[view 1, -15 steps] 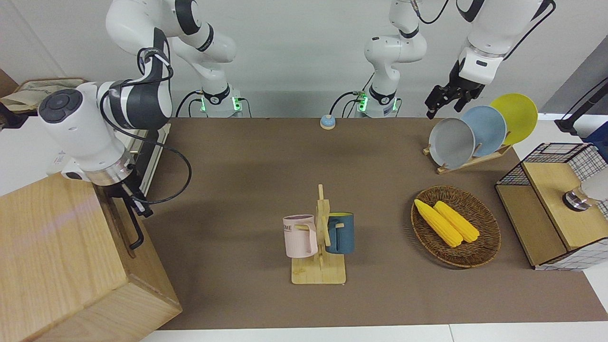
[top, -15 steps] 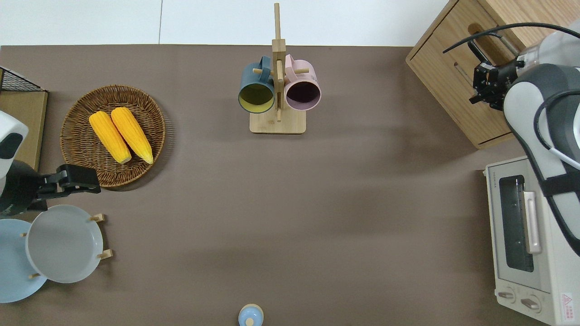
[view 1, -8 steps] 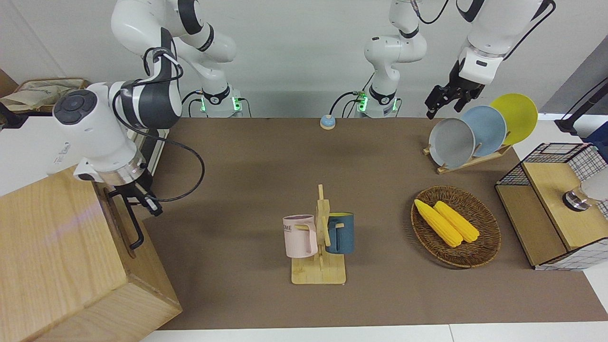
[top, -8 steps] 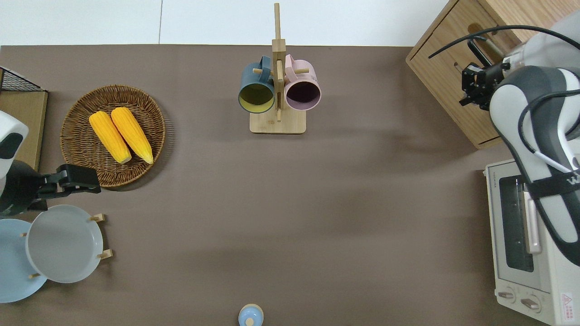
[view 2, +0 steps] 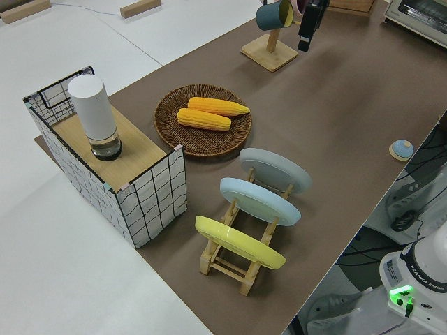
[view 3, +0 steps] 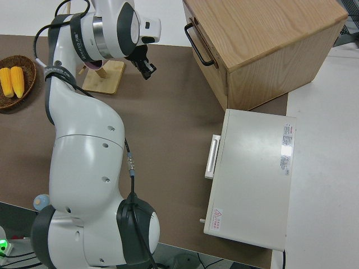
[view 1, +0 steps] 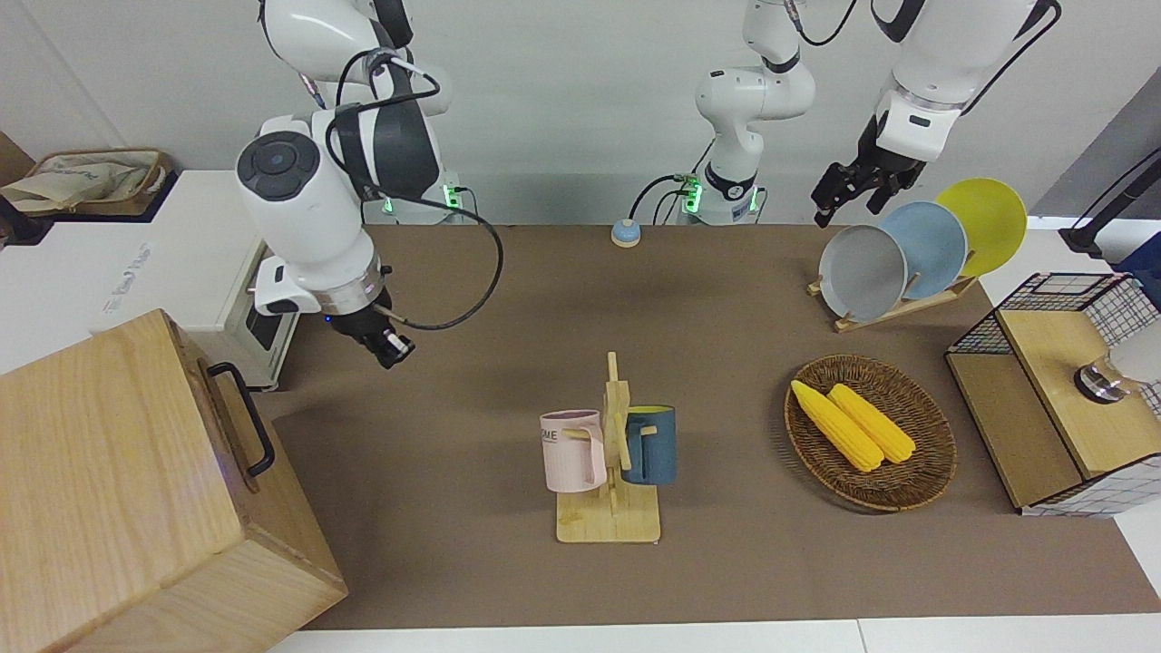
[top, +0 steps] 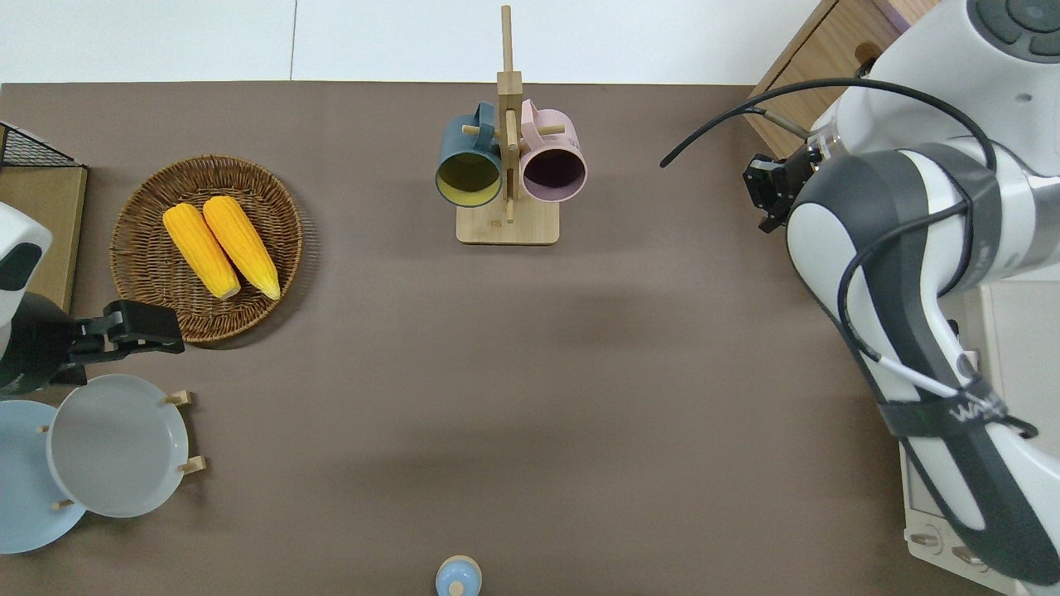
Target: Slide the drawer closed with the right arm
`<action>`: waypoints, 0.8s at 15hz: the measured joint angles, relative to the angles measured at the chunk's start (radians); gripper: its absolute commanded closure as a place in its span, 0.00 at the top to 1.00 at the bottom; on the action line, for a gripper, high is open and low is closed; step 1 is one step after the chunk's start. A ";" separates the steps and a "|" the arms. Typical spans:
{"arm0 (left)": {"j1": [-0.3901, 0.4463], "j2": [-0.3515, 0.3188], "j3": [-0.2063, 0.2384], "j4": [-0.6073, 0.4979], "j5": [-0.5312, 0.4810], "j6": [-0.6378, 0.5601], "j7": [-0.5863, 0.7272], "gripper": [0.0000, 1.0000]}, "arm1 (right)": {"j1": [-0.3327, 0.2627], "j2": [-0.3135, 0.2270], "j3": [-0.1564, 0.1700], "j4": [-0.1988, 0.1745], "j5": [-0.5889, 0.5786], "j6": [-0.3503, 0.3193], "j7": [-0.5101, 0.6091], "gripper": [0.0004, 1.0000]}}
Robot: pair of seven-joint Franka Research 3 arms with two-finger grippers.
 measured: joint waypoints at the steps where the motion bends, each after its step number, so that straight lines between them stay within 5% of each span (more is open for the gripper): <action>1: 0.000 0.000 0.000 0.000 0.000 0.000 0.000 0.99 | 0.015 -0.027 0.000 -0.007 0.000 -0.025 -0.020 0.00; 7: 0.000 0.000 0.000 0.000 0.000 0.000 0.000 0.99 | 0.038 -0.233 -0.022 -0.160 0.002 -0.056 -0.245 0.00; 10: 0.000 0.000 0.000 0.000 0.000 0.000 0.000 0.99 | 0.039 -0.344 -0.108 -0.272 0.051 -0.048 -0.438 0.00; 12: 0.000 0.000 0.000 0.000 0.000 0.000 0.000 0.99 | 0.083 -0.402 -0.224 -0.340 0.059 -0.034 -0.585 0.00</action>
